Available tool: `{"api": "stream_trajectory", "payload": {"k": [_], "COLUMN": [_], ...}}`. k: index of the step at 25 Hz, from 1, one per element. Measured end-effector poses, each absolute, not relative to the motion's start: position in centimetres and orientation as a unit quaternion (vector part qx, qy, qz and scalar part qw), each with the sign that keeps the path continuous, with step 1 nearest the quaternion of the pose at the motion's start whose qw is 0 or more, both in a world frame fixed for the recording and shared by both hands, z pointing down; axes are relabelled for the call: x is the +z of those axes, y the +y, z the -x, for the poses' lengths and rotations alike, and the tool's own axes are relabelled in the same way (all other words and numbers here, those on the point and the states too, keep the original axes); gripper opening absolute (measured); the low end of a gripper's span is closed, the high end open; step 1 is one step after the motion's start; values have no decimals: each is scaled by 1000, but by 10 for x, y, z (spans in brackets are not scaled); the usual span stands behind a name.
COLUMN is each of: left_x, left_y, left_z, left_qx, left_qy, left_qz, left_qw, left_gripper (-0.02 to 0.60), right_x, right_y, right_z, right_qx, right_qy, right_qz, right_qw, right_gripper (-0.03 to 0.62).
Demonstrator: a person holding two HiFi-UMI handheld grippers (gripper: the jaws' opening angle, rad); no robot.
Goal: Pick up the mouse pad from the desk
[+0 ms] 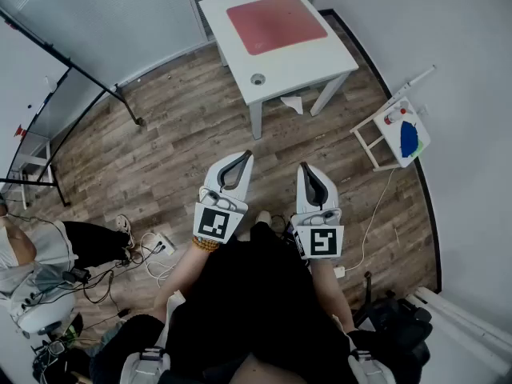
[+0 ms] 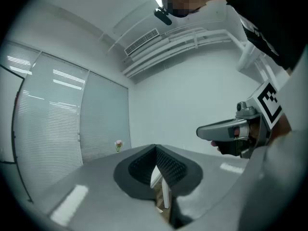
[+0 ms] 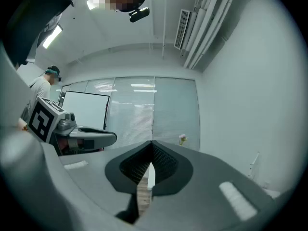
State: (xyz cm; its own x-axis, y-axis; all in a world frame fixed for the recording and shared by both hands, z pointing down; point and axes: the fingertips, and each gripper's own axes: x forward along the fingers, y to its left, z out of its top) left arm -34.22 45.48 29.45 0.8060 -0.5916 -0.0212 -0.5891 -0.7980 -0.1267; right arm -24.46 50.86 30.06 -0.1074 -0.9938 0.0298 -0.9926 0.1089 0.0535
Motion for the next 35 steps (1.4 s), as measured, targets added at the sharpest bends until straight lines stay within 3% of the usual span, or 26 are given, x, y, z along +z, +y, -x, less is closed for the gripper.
{"api": "stream_trajectory", "payload": {"k": [6, 14, 20, 26, 35], "left_x": [298, 307, 314, 307, 308], "left_y": [444, 400, 334, 264, 149], "left_z": [317, 298, 266, 238, 185], "left_qx": [-15, -40, -17, -43, -34], "left_qy": [323, 322, 328, 308, 297], "left_qz": [944, 940, 941, 942, 946], "left_qw": [67, 108, 85, 129, 121], "left_gripper": [0, 0, 0, 0, 0], "right_x": [304, 324, 325, 318, 314], "right_y": [487, 437, 381, 308, 202], "right_z": [217, 206, 184, 151, 87], "right_qx": [-1, 10, 10, -4, -29], "right_qy": [-775, -790, -791, -789, -777], "right_qz": [-632, -612, -609, -607, -614], "right_qw": [5, 40, 63, 97, 136], "right_gripper": [26, 26, 26, 26, 26]}}
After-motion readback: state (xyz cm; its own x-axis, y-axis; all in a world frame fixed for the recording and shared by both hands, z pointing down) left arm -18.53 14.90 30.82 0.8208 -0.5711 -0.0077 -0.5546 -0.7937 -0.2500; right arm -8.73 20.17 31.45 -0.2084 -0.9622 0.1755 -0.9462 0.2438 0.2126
